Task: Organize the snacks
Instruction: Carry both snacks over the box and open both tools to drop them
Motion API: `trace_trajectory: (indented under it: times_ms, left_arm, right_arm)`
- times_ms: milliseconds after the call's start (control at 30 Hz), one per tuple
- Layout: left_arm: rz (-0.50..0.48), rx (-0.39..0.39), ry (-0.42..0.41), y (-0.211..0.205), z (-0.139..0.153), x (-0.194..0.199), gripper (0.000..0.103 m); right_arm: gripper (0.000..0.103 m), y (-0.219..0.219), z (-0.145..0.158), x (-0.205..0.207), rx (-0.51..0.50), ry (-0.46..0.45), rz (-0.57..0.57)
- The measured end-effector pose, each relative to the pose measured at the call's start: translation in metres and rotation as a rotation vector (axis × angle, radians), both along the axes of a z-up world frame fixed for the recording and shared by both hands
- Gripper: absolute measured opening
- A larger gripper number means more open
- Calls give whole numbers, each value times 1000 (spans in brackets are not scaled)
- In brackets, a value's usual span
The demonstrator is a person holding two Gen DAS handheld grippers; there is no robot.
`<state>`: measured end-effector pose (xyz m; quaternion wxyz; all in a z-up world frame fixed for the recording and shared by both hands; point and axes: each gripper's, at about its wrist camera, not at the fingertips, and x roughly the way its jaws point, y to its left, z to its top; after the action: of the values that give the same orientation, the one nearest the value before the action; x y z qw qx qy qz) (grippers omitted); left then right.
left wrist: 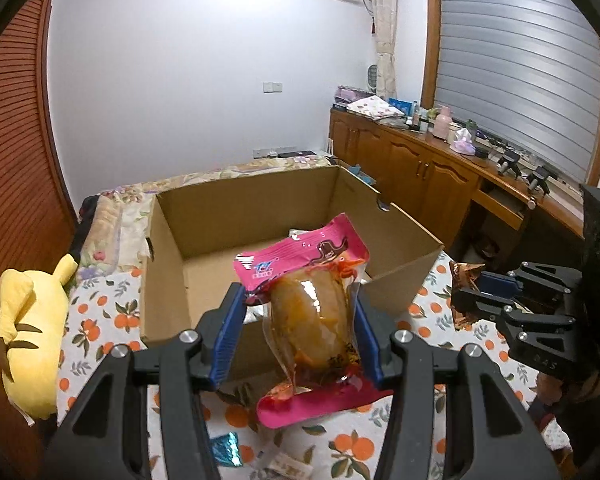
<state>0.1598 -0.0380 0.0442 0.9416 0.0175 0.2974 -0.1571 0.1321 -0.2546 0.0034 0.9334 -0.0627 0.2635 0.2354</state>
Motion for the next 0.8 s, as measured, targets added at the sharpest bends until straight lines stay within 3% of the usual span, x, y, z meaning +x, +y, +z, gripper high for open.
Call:
trace_trajectory:
  times_ms: [267,533,800]
  left_arm:
    - [40,-22,-5,8,-3,24,51]
    - [88,-58,50,19,-18,56,51]
    - [117,-29,58,24,-22,75,52]
  right_arm:
    - [21,18,16,23,29,8,26]
    - [21,33,19,42,16,10,25]
    - [21,42,17,64,22,37,12]
